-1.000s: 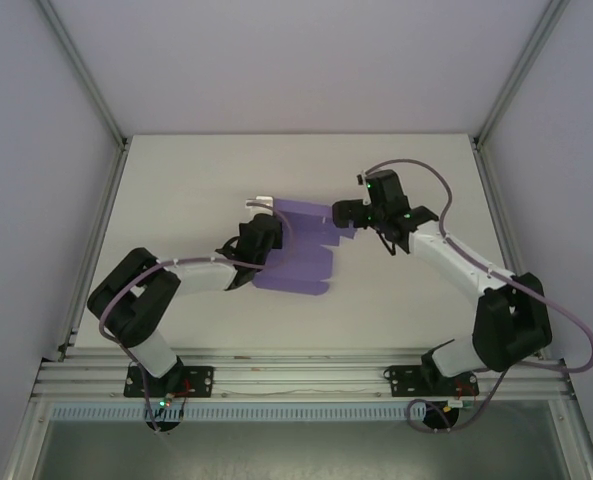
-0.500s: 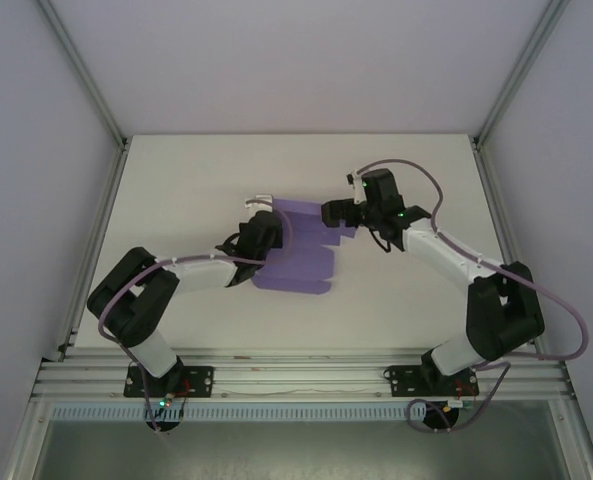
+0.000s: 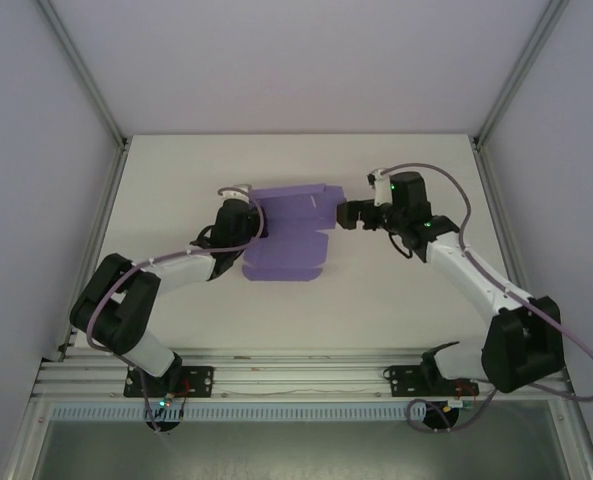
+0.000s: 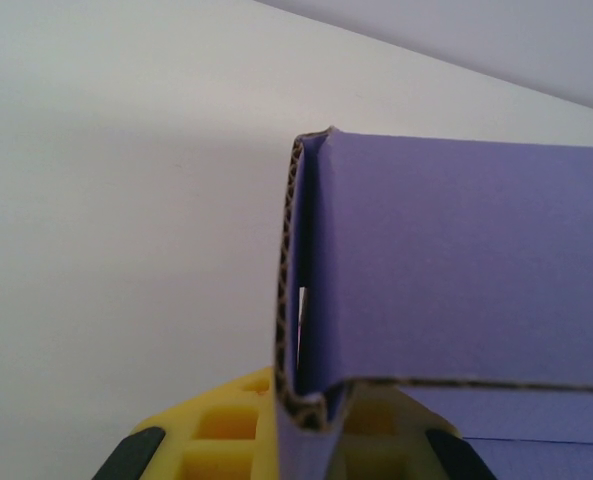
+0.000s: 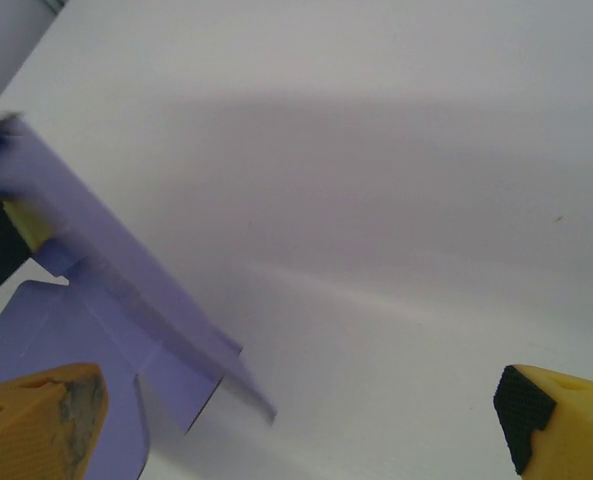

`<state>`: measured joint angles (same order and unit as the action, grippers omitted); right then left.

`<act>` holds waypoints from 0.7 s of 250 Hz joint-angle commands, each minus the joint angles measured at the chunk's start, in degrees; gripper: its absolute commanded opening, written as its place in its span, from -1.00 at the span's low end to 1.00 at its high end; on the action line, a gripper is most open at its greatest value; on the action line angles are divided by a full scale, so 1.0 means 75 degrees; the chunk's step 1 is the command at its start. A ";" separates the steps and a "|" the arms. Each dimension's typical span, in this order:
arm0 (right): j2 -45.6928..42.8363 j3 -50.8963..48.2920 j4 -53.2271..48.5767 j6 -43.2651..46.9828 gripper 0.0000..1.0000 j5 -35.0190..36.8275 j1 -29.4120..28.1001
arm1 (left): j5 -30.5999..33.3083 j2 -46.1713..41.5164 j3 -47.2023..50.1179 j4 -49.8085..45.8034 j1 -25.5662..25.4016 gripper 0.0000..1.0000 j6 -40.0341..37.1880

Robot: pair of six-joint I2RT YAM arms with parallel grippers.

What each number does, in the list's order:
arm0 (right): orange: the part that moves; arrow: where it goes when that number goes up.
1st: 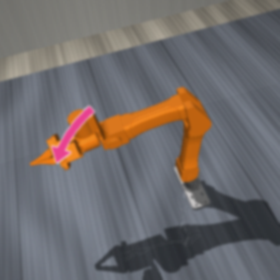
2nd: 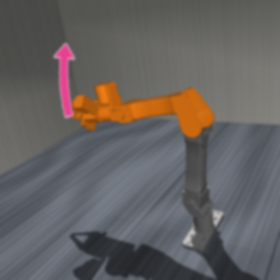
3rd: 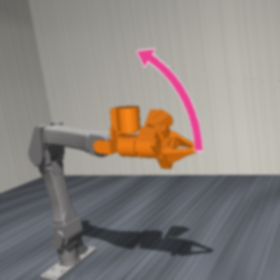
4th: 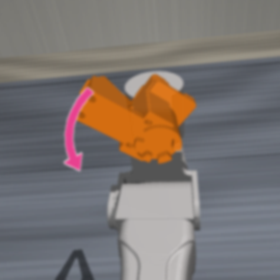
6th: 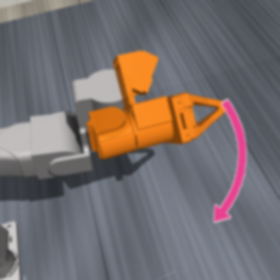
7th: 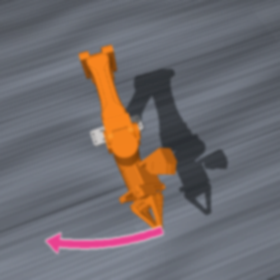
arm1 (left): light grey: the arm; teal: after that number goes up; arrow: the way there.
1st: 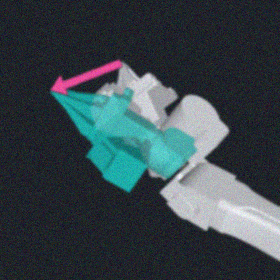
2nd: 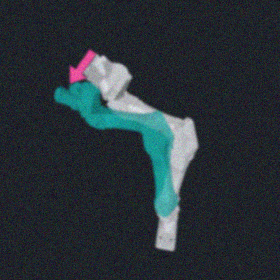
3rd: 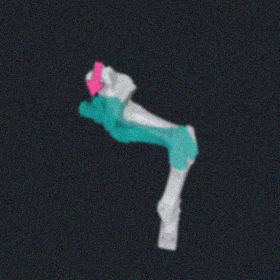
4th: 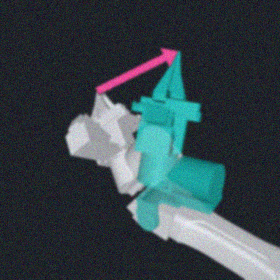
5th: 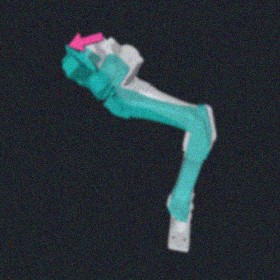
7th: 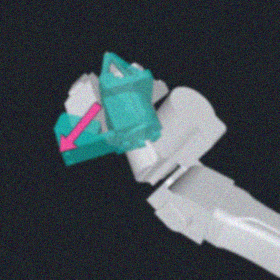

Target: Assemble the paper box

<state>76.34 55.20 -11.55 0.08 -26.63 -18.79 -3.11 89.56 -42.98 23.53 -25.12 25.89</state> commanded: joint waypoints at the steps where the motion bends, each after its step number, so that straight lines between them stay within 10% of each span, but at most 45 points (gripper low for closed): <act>1: 0.0372 0.0274 0.0485 -0.0495 1.00 -0.0207 0.0173 | -0.0968 -0.0301 0.0178 0.0457 -0.0060 -1.00 -0.0215; 92: 0.2677 0.1812 -0.0257 -0.0586 0.73 -0.3839 0.0503 | -0.1560 -0.0454 0.0470 0.0987 -0.0060 -1.00 -0.0558; 175: 0.1438 0.1365 -0.0569 -0.0126 0.87 -0.2196 0.0501 | -0.0570 -0.0381 0.0297 0.0353 -0.0060 -1.00 -0.0552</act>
<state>94.32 66.63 -14.31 -3.07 -49.98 -14.59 -10.07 88.44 -39.59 27.70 -25.12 22.90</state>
